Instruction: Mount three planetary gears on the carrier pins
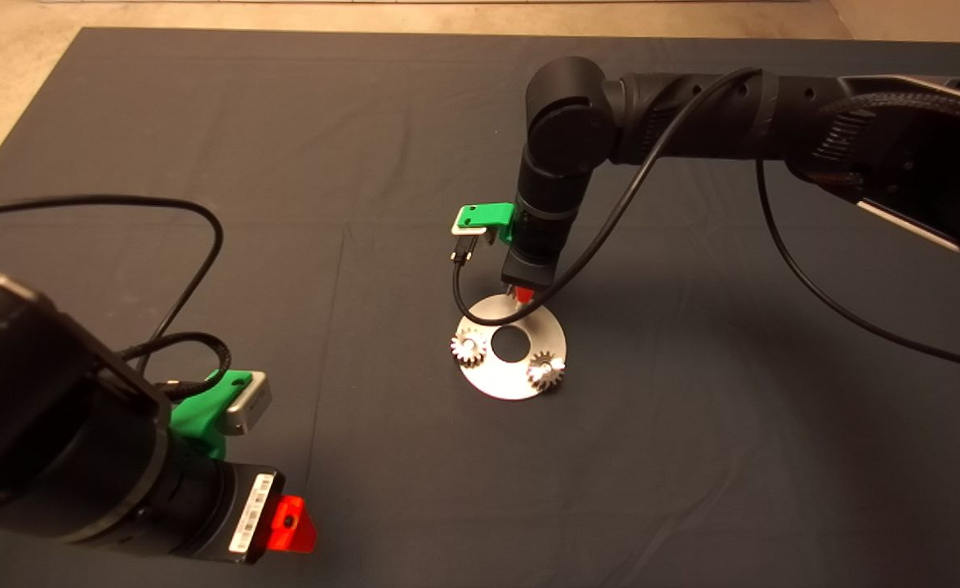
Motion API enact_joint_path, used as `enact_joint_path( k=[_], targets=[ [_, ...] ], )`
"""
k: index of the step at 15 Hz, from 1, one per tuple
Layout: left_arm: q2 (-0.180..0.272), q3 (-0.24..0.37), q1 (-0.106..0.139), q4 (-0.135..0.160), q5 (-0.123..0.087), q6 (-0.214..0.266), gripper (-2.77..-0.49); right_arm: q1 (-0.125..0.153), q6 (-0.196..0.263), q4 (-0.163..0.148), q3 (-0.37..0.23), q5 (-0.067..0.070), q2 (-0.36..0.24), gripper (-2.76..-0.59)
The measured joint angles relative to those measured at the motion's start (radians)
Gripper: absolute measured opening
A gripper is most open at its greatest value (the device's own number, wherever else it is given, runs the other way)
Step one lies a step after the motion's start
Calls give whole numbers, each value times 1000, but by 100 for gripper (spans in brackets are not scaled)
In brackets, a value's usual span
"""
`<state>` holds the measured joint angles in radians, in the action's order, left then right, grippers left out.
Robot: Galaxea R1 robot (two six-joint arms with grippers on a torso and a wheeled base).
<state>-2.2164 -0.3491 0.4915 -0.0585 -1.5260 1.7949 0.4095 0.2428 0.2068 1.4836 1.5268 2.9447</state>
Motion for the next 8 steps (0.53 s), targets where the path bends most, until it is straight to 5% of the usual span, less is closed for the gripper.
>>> enact_joint_path(
  k=[8],
  targets=[
    [0,0,0,0,0,0,-50,-1,-15,3,-15,0,0,-232]
  ],
)
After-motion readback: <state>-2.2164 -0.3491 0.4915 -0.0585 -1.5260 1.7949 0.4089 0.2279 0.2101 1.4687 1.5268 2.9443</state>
